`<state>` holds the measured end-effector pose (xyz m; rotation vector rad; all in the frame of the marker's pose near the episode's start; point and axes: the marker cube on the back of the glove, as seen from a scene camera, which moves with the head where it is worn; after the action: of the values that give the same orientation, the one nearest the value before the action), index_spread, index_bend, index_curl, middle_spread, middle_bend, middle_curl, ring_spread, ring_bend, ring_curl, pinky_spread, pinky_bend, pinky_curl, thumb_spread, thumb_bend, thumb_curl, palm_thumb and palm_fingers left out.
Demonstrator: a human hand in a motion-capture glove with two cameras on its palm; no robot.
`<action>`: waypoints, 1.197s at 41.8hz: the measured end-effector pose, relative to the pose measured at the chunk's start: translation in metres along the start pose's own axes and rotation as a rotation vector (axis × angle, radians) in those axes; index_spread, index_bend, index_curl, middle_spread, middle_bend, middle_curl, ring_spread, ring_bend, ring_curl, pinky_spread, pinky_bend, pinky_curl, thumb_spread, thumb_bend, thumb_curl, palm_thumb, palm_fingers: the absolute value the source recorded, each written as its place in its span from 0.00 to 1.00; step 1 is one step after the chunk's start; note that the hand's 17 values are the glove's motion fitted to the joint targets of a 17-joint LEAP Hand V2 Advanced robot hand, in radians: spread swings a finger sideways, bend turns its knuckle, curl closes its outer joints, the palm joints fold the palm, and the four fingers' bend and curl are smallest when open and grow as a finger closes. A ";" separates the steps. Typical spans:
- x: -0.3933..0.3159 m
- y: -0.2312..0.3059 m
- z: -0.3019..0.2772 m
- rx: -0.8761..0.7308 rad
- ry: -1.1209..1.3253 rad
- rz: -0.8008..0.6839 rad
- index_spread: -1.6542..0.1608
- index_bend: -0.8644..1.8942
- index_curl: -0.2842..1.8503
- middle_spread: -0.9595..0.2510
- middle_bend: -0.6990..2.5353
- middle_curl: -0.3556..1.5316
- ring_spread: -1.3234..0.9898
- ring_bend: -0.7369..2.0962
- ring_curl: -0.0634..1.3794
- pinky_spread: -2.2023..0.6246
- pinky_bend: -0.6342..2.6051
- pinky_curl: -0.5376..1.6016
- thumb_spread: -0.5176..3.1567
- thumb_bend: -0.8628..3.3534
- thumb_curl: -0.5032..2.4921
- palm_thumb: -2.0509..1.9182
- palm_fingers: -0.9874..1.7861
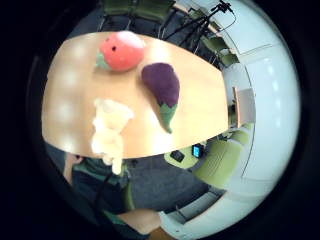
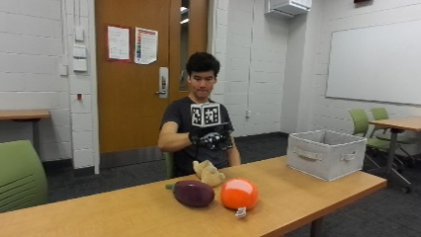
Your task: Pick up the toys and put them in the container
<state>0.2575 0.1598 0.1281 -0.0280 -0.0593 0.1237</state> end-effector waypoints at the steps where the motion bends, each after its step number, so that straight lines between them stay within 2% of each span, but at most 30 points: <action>1: 0.004 0.002 0.010 -0.007 0.001 0.005 0.76 0.38 0.30 0.67 0.28 0.35 0.42 0.33 0.16 0.74 0.34 0.39 0.39 0.18 0.19 0.47 0.37; 11: 0.026 0.016 0.098 -0.109 -0.006 0.035 0.76 0.37 0.30 0.66 0.27 0.35 0.41 0.34 0.19 0.73 0.37 0.41 0.39 0.18 0.20 0.48 0.36; 18: 0.032 0.024 0.120 -0.141 -0.006 0.073 0.76 0.38 0.31 0.65 0.26 0.35 0.41 0.33 0.20 0.72 0.38 0.42 0.39 0.18 0.20 0.49 0.35; 20: 0.036 0.025 0.123 -0.166 -0.006 0.086 0.75 0.39 0.31 0.66 0.25 0.34 0.42 0.34 0.20 0.72 0.40 0.43 0.40 0.19 0.21 0.50 0.37; 22: 0.039 0.027 0.124 -0.178 -0.012 0.095 0.74 0.38 0.31 0.66 0.24 0.33 0.42 0.35 0.21 0.72 0.42 0.43 0.41 0.20 0.21 0.51 0.38; 25: 0.036 0.031 0.123 -0.176 -0.004 0.101 0.73 0.38 0.31 0.67 0.26 0.32 0.41 0.43 0.24 0.70 0.41 0.42 0.43 0.21 0.22 0.53 0.48; 29: 0.029 0.031 0.120 -0.136 0.037 0.069 0.73 0.39 0.33 0.63 0.28 0.33 0.40 0.47 0.26 0.69 0.41 0.42 0.46 0.23 0.23 0.56 0.55; 31: 0.026 0.028 0.118 -0.105 0.057 0.042 0.72 0.39 0.33 0.60 0.32 0.35 0.39 0.49 0.27 0.68 0.41 0.41 0.47 0.24 0.24 0.59 0.63; 35: 0.020 0.022 0.115 -0.068 0.092 -0.009 0.71 0.36 0.33 0.55 0.35 0.38 0.37 0.52 0.30 0.65 0.43 0.42 0.47 0.26 0.27 0.63 0.71; 44: 0.014 0.002 0.102 -0.134 0.109 -0.054 0.68 0.37 0.35 0.49 0.41 0.43 0.36 0.58 0.37 0.62 0.44 0.43 0.41 0.27 0.31 0.68 0.76; 50: -0.003 -0.025 0.050 -0.076 0.048 -0.043 0.65 0.38 0.37 0.47 0.44 0.47 0.36 0.61 0.39 0.61 0.44 0.44 0.38 0.27 0.34 0.68 0.77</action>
<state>0.2547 0.1354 0.1782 -0.1052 -0.0170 0.0776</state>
